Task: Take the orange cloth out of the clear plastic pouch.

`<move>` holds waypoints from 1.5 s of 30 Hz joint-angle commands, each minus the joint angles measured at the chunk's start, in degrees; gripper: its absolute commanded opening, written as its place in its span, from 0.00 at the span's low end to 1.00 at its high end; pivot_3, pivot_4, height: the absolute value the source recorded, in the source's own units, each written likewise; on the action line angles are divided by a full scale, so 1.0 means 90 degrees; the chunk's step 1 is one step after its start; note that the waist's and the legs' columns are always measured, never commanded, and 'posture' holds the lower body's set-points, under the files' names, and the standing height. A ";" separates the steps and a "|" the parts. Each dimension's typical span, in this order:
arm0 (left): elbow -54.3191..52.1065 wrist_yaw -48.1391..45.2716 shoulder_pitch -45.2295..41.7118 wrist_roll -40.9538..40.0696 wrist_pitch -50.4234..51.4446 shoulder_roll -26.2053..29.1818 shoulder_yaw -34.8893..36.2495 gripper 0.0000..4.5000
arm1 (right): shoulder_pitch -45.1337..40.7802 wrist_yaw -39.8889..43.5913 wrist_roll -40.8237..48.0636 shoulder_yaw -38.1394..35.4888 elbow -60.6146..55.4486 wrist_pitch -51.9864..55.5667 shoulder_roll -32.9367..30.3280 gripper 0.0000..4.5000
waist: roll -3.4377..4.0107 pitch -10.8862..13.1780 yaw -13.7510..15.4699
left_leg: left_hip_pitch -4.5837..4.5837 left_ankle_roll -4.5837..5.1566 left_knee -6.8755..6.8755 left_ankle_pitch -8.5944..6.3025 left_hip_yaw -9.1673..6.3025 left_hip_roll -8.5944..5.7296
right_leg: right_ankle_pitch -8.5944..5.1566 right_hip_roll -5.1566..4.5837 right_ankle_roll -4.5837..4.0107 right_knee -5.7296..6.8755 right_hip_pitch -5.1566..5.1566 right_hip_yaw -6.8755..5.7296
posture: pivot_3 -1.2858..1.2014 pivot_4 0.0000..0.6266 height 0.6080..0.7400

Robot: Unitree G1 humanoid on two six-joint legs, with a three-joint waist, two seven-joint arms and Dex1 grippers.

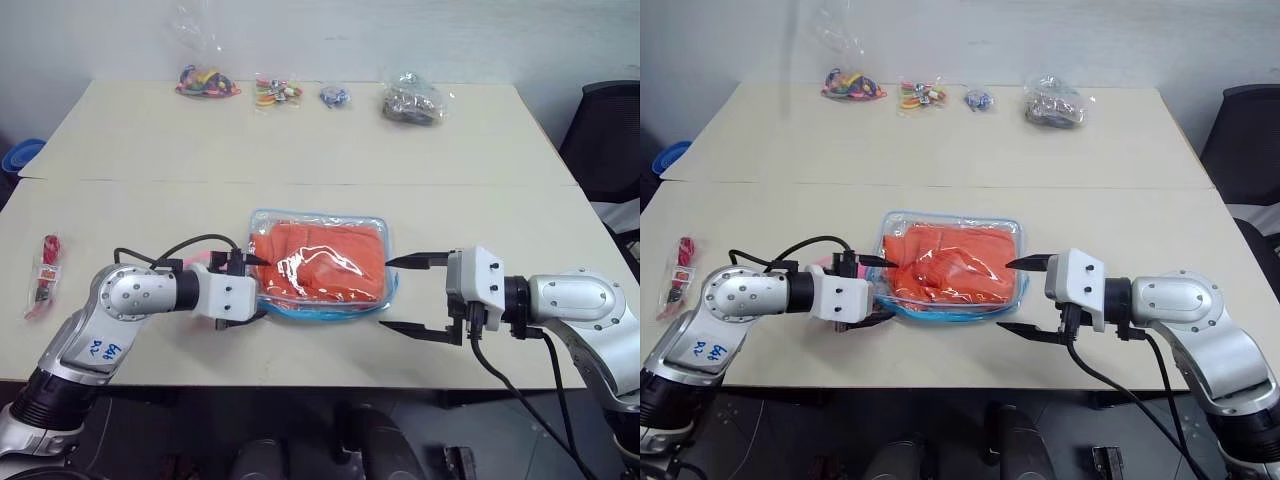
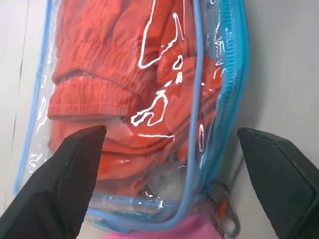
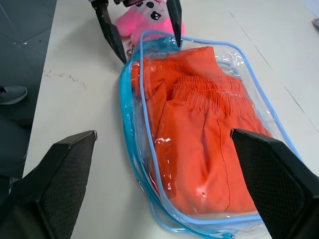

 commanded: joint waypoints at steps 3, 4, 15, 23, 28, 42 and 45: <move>0.0179 0.0099 -0.0011 0.0096 -0.0121 -0.0005 0.0074 0.56 | 0.0051 -0.0045 0.0016 -0.0040 -0.0288 -0.0031 -0.0031 1.00 | 0.0000 0.0000 0.0001 | 0.0001 -0.0001 0.0000 0.0001 0.0000 0.0000 | 0.0000 0.0000 0.0000 0.0002 0.0000 -0.0001 | 0.52 0.24 1.00; 0.0213 0.0109 -0.0019 0.0112 -0.0142 -0.0010 0.0071 0.50 | 0.0058 -0.0051 0.0014 -0.0038 -0.0294 -0.0032 -0.0030 1.00 | 0.0000 0.0000 0.0001 | 0.0001 -0.0001 0.0000 0.0001 0.0000 0.0000 | 0.0000 0.0000 0.0000 0.0002 0.0000 -0.0001 | 0.52 0.24 1.00; -0.0077 -0.0278 -0.0050 -0.1144 0.1559 -0.0574 0.0186 0.00 | 0.0365 -0.0054 -0.0137 -0.0073 -0.0362 -0.0097 -0.0076 1.00 | -0.0001 -0.0001 0.0009 | -0.0002 -0.0001 0.0002 0.0001 -0.0001 -0.0002 | 0.0000 -0.0001 0.0000 0.0002 0.0001 -0.0001 | 0.52 0.24 1.00; -0.0420 0.0378 -0.0462 -0.2373 0.3944 -0.1411 0.0693 0.00 | 0.0747 -0.0416 -0.0700 0.0131 -0.0417 -0.0429 0.0121 0.87 | -0.0005 -0.0003 0.0005 | 0.0000 -0.0010 0.0006 0.0007 -0.0004 -0.0005 | 0.0000 0.0000 0.0001 0.0010 0.0006 0.0003 | 0.52 0.24 1.00; -0.0796 0.0690 -0.0495 -0.2651 0.4619 -0.1661 0.0589 0.00 | 0.0771 -0.0919 -0.1258 0.0436 0.0036 -0.0787 0.0550 0.57 | -0.0006 -0.0004 -0.0006 | 0.0004 -0.0017 0.0006 0.0011 -0.0004 -0.0005 | 0.0000 0.0001 0.0001 0.0015 0.0007 0.0006 | 0.52 0.24 1.00; -0.1027 0.0764 -0.0510 -0.2677 0.4709 -0.1621 0.0283 0.00 | 0.0114 -0.2051 -0.3188 0.1331 0.1171 -0.1490 0.1324 0.85 | -0.0011 -0.0007 -0.0011 | 0.0010 -0.0032 0.0006 0.0020 -0.0006 -0.0007 | -0.0003 0.0003 -0.0006 0.0024 0.0006 0.0016 | 0.52 0.24 1.00; -0.1074 0.0799 -0.0493 -0.2687 0.4724 -0.1633 0.0264 0.00 | 0.0040 -0.2188 -0.3423 0.1393 0.1322 -0.1562 0.1374 0.85 | -0.0011 -0.0007 -0.0012 | 0.0009 -0.0032 0.0006 0.0020 -0.0005 -0.0007 | -0.0003 0.0003 -0.0006 0.0025 0.0006 0.0016 | 0.52 0.24 1.00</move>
